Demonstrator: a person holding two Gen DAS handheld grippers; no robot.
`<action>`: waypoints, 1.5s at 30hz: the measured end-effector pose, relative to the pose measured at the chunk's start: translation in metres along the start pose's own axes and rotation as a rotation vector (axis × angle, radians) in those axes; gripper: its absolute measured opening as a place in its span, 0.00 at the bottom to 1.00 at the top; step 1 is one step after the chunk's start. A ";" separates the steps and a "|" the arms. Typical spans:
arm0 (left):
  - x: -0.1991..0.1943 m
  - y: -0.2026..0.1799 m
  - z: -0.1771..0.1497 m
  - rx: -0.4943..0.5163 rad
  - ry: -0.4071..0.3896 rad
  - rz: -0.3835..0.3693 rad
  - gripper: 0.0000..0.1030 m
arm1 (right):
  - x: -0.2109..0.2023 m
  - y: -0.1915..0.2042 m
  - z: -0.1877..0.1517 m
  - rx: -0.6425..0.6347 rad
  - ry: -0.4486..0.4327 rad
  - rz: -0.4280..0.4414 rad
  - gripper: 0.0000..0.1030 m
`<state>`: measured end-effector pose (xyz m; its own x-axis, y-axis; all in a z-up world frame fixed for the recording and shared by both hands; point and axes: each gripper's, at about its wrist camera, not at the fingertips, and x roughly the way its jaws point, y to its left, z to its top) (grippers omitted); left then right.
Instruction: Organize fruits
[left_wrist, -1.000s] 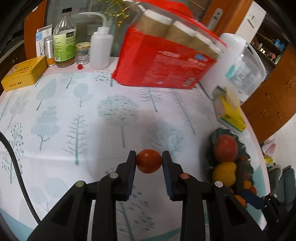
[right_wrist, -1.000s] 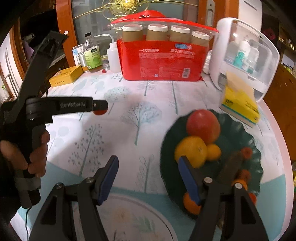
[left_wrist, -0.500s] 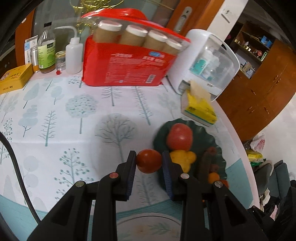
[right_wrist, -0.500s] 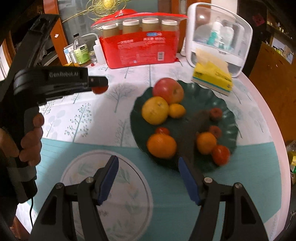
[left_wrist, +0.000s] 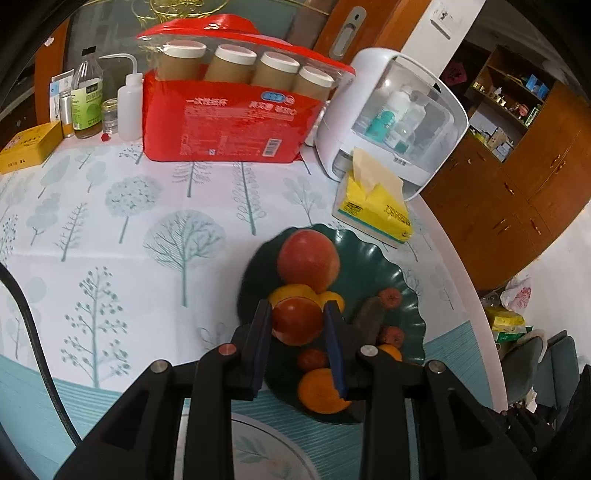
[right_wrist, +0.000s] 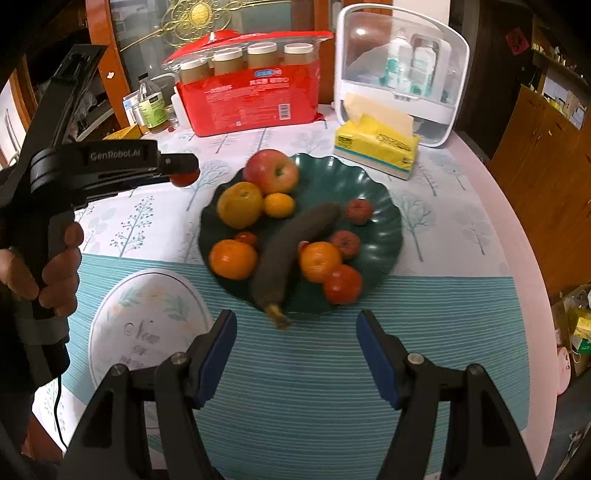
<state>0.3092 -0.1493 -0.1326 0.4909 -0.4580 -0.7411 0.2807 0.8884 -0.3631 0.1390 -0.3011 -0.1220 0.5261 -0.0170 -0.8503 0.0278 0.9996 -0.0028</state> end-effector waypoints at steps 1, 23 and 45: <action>0.002 -0.006 -0.002 0.000 0.003 0.002 0.26 | 0.000 -0.006 -0.001 0.002 0.002 0.005 0.66; -0.031 -0.009 -0.056 -0.047 0.064 0.091 0.65 | 0.005 -0.017 -0.015 0.012 0.034 0.085 0.66; -0.215 0.085 -0.171 -0.051 0.158 0.225 0.74 | -0.077 0.087 -0.097 0.148 0.092 0.093 0.66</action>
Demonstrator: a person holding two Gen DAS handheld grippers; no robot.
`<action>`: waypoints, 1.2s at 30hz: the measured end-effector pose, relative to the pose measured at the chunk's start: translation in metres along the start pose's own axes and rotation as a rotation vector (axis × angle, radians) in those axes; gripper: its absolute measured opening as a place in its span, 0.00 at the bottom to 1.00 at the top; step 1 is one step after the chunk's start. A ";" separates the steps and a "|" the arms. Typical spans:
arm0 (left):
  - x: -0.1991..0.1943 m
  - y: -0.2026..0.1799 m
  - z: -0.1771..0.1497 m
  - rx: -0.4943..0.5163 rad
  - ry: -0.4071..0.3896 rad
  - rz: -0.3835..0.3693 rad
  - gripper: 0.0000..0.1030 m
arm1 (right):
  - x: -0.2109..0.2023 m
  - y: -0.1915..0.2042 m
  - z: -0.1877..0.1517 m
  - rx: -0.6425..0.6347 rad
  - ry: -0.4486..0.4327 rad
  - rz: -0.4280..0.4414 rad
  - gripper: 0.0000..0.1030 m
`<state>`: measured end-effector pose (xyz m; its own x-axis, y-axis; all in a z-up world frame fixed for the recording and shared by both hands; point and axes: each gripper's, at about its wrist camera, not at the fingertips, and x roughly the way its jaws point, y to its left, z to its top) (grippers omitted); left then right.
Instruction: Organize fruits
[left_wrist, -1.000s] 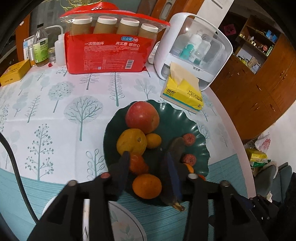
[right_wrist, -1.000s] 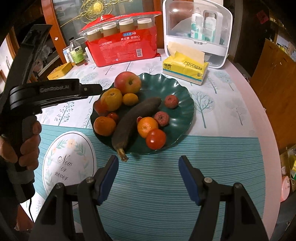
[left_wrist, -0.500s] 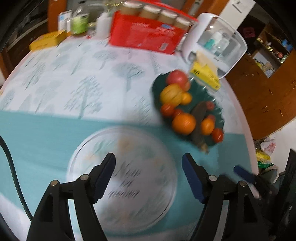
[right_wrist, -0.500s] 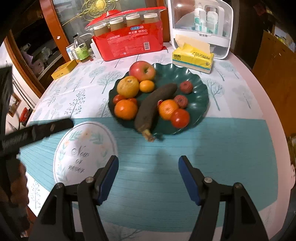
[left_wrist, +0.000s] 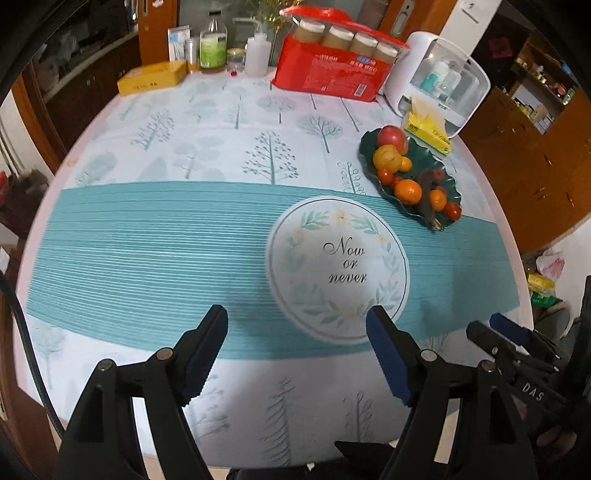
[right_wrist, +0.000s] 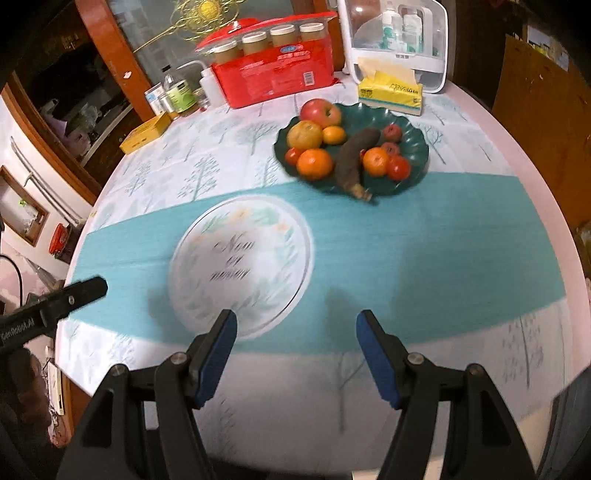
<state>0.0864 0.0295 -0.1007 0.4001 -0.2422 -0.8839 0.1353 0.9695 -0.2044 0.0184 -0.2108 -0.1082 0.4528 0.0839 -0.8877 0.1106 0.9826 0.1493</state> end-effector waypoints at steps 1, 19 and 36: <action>-0.006 0.001 -0.001 0.004 -0.004 0.008 0.74 | -0.005 0.006 -0.004 0.000 0.015 -0.013 0.66; -0.096 -0.032 -0.028 0.059 -0.120 0.142 0.83 | -0.098 0.068 -0.018 -0.089 -0.023 0.087 0.69; -0.111 -0.051 -0.040 0.053 -0.229 0.187 0.99 | -0.110 0.050 -0.029 -0.035 -0.115 0.067 1.00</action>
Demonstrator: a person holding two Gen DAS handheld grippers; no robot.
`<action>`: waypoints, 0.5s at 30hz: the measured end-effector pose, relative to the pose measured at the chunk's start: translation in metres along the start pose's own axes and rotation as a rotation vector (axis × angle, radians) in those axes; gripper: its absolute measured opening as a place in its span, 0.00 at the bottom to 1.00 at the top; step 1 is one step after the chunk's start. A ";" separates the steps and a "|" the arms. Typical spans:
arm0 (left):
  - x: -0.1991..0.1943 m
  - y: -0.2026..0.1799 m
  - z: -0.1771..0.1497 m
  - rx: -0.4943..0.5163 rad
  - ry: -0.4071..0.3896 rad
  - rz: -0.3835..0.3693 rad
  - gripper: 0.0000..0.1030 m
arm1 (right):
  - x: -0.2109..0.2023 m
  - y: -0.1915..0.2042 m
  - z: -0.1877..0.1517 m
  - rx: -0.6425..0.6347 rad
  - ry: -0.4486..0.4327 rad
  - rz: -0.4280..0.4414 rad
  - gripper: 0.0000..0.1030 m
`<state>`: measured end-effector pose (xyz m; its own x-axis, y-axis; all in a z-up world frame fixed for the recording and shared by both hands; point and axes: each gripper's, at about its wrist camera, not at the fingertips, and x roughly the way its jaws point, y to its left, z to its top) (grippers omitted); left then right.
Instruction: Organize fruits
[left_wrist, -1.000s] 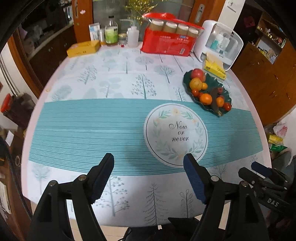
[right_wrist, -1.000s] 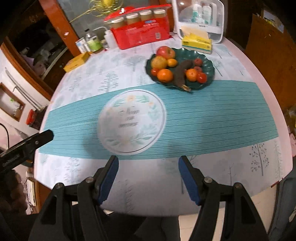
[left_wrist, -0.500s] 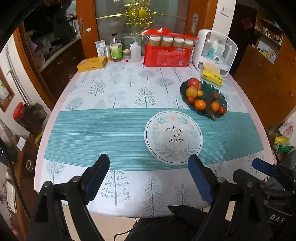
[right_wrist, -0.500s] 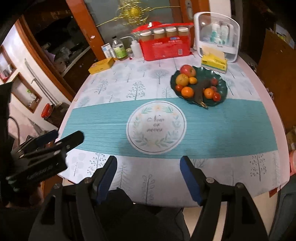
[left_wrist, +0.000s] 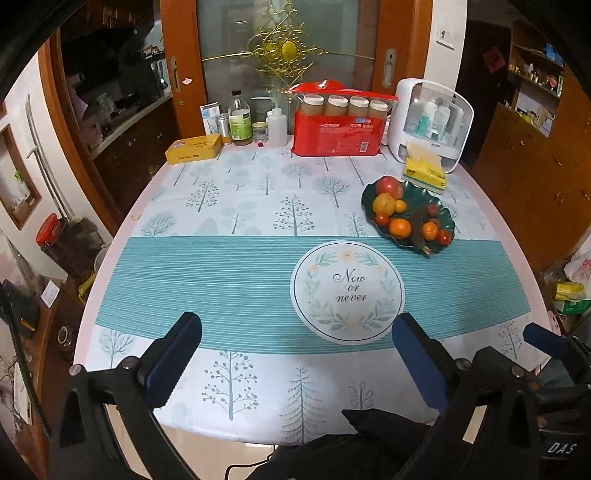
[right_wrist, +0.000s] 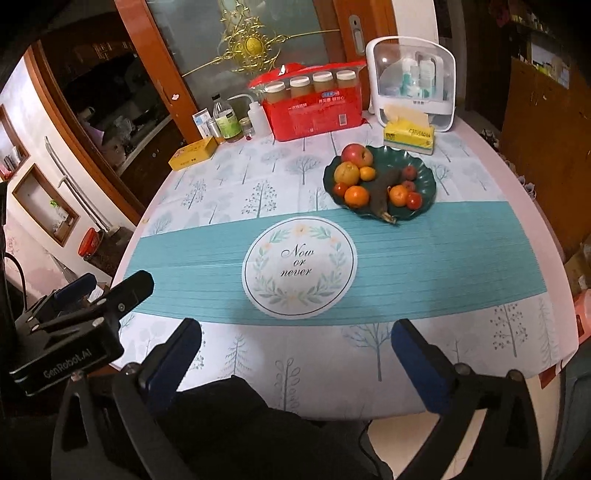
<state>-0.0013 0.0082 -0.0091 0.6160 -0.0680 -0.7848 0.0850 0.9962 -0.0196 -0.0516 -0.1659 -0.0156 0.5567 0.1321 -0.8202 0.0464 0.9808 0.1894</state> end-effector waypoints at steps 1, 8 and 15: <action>0.000 0.000 0.001 -0.001 -0.001 0.001 0.99 | -0.001 0.000 0.000 -0.002 -0.005 0.000 1.00; 0.002 -0.002 0.005 0.001 -0.017 0.002 0.99 | 0.001 0.000 0.005 -0.016 -0.011 0.003 1.00; 0.002 -0.003 0.005 0.000 -0.016 0.002 0.99 | 0.003 -0.002 0.006 -0.018 -0.004 0.002 1.00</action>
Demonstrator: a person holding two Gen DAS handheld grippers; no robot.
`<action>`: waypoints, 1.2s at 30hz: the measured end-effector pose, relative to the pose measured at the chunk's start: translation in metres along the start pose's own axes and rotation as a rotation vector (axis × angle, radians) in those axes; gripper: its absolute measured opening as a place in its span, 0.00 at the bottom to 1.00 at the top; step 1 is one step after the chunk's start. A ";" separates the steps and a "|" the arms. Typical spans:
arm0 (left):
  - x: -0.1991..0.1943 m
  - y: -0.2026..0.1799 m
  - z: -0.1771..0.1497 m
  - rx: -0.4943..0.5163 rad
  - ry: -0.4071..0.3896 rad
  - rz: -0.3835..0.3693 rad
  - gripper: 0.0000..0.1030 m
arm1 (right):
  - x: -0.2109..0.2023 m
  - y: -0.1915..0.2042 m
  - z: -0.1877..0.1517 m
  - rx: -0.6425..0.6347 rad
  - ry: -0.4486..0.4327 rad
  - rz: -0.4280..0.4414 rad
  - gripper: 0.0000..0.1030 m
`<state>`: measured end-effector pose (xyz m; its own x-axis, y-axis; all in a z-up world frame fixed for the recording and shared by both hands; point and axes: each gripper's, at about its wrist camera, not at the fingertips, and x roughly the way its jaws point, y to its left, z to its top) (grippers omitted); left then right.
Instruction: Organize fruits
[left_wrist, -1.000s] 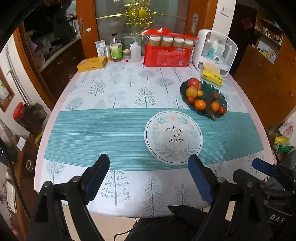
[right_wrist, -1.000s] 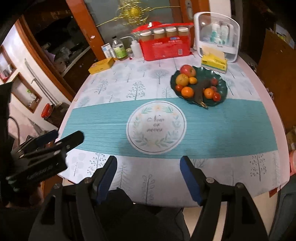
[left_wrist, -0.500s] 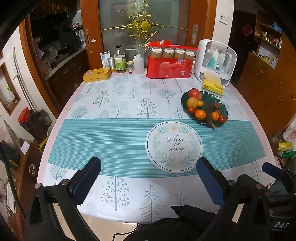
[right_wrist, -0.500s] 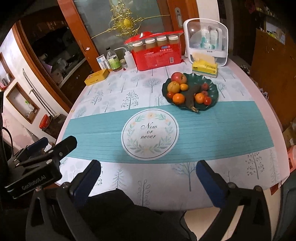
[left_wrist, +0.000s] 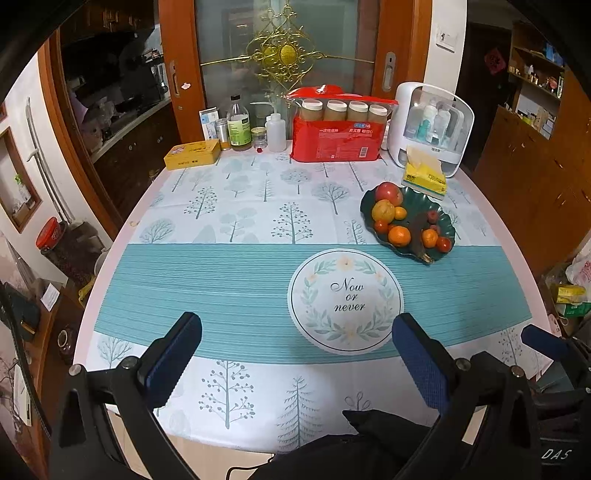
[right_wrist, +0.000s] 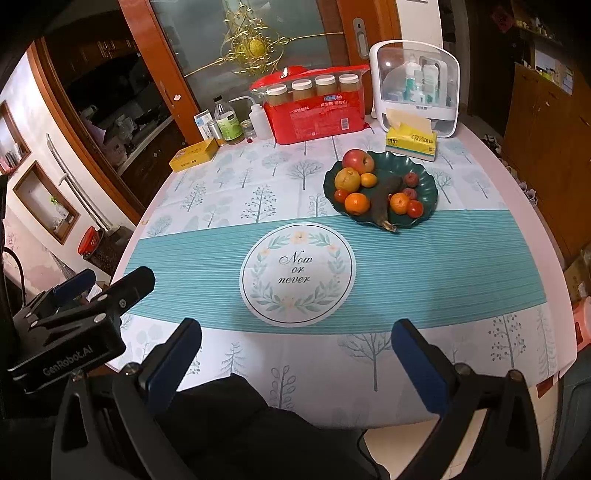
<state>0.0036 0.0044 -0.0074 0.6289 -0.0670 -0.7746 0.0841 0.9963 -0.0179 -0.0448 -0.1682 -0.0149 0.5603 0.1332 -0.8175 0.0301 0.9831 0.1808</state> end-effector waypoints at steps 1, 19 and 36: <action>0.000 -0.001 0.001 0.000 0.002 0.000 0.99 | 0.000 -0.001 0.001 -0.001 0.002 0.000 1.00; 0.008 -0.009 0.007 0.013 0.015 0.000 0.99 | 0.009 -0.010 0.007 -0.001 0.021 0.005 1.00; 0.010 -0.011 0.002 0.006 0.019 0.012 0.99 | 0.014 -0.012 0.008 -0.003 0.027 0.012 1.00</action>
<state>0.0109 -0.0074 -0.0134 0.6154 -0.0542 -0.7863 0.0817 0.9966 -0.0048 -0.0310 -0.1790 -0.0242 0.5385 0.1487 -0.8294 0.0209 0.9817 0.1895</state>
